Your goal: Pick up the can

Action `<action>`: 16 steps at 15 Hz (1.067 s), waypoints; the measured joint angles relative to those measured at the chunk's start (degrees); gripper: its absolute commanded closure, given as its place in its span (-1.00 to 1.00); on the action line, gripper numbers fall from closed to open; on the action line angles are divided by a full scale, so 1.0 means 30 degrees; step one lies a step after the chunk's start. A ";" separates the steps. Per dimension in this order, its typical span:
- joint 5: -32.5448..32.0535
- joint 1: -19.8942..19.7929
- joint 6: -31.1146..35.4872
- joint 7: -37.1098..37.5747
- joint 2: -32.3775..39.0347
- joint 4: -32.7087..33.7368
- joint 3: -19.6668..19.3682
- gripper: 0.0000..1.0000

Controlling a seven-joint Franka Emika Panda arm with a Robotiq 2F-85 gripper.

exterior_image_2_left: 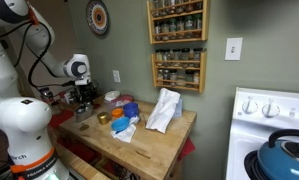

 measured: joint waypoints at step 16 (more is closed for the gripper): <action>-0.2268 0.0733 -0.0299 0.3020 0.0036 0.0899 0.1288 -1.00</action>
